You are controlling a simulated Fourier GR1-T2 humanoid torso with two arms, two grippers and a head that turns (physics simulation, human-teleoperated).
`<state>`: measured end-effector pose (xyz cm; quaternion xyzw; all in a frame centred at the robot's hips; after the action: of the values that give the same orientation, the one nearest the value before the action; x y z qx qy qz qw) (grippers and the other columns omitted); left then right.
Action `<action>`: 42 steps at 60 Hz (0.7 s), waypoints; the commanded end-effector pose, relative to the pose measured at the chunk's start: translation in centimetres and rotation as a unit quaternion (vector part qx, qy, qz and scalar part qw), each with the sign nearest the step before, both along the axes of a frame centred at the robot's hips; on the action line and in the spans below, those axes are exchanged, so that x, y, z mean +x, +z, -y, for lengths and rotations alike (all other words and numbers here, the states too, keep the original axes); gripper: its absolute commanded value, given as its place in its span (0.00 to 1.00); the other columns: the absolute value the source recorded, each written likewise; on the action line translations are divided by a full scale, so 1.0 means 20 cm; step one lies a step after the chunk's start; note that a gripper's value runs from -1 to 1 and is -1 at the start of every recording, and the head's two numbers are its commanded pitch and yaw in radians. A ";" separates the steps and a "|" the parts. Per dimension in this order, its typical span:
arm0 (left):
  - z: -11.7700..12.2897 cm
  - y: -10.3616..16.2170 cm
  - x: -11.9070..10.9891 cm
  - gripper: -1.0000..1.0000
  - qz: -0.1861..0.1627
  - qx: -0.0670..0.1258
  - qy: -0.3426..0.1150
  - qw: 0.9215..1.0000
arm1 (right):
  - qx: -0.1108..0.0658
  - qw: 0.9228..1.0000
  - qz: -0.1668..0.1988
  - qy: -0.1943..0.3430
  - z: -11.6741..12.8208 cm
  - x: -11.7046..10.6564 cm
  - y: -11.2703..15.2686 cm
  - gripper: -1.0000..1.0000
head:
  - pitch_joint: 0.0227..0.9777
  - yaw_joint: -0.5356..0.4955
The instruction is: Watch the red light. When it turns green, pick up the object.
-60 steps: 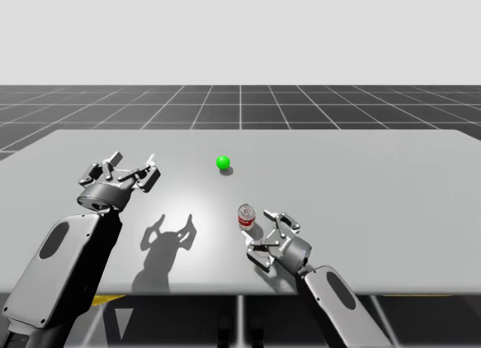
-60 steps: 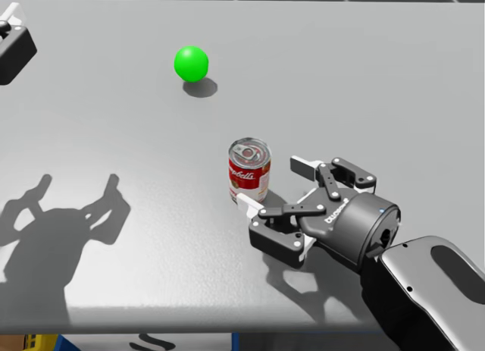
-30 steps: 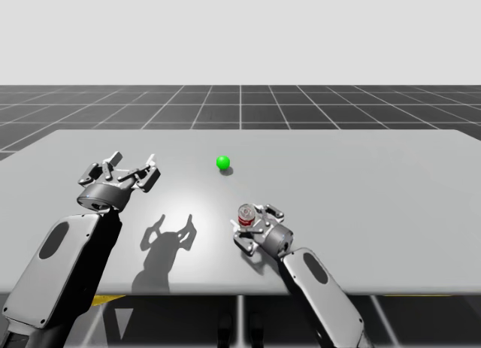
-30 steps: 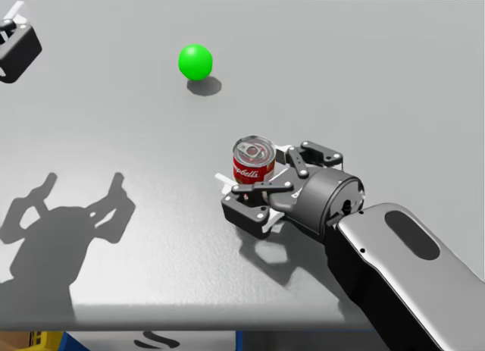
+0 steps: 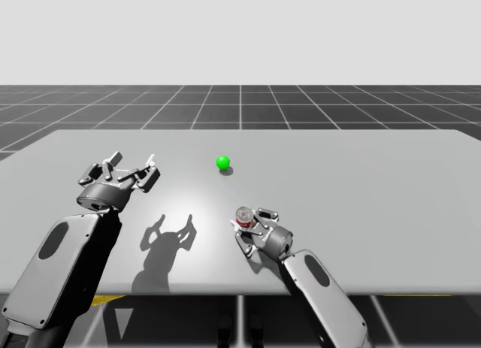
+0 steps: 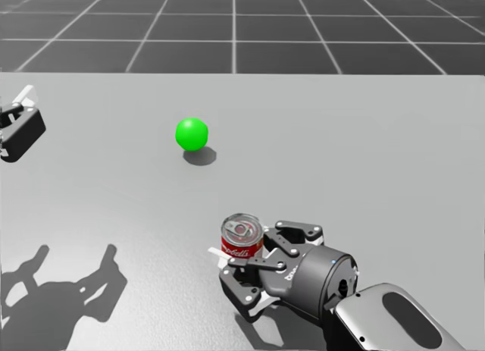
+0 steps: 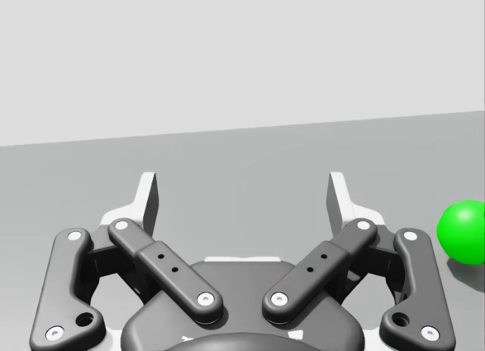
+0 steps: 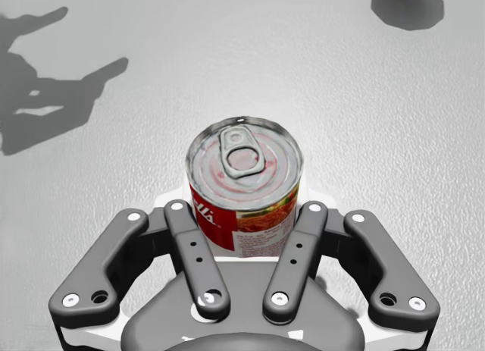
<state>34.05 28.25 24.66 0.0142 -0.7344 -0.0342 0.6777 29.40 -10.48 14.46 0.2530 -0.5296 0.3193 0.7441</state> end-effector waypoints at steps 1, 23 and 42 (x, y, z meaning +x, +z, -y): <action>0.00 0.00 0.00 0.00 0.000 0.000 -0.001 1.000 | -0.010 0.999 -0.009 -0.050 0.04 0.02 -0.04 1.00 | 0.62 0.49; 0.00 -0.01 0.00 0.00 -0.001 -0.002 0.000 1.000 | -0.008 0.999 -0.005 -0.048 0.04 0.01 -0.04 1.00 | 0.43 0.49; 0.00 -0.01 0.00 0.00 -0.001 -0.002 0.000 1.000 | 0.041 0.996 0.048 -0.059 0.05 0.02 0.23 1.00 | 0.43 0.49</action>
<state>34.00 28.14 24.56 0.0129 -0.7341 -0.0333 0.6781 28.23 -11.52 15.33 0.2607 -0.5355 0.3050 0.7431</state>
